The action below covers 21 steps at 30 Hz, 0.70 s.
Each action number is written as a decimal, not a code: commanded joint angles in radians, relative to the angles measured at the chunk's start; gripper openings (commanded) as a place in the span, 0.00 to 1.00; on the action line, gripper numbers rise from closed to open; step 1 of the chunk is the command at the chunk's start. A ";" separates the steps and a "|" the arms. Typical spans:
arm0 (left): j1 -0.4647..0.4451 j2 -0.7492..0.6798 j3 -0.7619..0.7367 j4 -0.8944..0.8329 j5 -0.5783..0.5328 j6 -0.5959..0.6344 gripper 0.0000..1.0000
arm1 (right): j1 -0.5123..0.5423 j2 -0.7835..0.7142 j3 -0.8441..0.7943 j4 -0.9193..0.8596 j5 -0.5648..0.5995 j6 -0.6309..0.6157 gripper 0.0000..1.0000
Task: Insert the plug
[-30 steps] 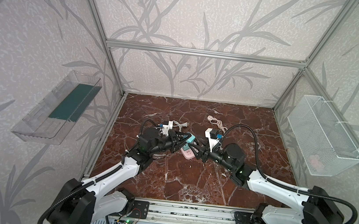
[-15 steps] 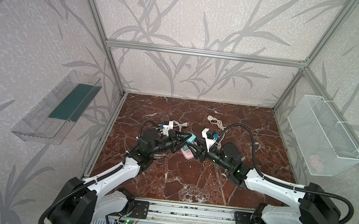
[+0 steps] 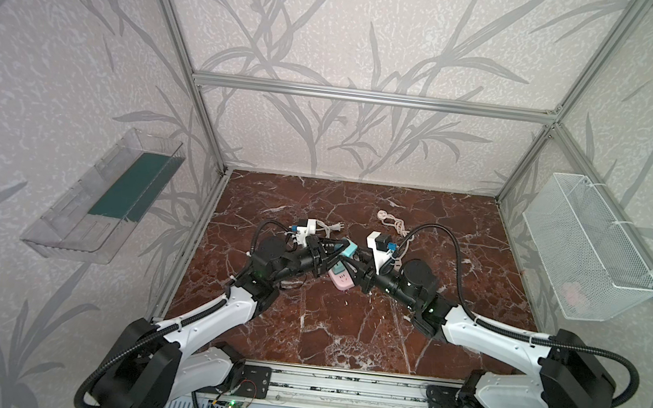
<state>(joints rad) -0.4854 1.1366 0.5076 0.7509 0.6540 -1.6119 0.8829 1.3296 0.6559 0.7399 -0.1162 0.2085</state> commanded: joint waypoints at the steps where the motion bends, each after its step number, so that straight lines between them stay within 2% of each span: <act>1: -0.013 0.006 -0.008 0.071 0.021 -0.040 0.00 | 0.005 -0.004 0.035 0.065 0.003 0.003 0.50; 15: -0.015 0.016 -0.021 0.075 0.019 -0.071 0.00 | 0.005 -0.015 0.032 0.062 0.021 -0.034 0.50; 21: -0.016 0.024 -0.015 0.047 0.027 -0.077 0.00 | 0.005 -0.036 0.029 0.041 0.015 -0.057 0.44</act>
<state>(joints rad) -0.4904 1.1492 0.4995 0.7887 0.6521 -1.6566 0.8833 1.3270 0.6582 0.7471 -0.1024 0.1711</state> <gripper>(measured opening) 0.248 0.450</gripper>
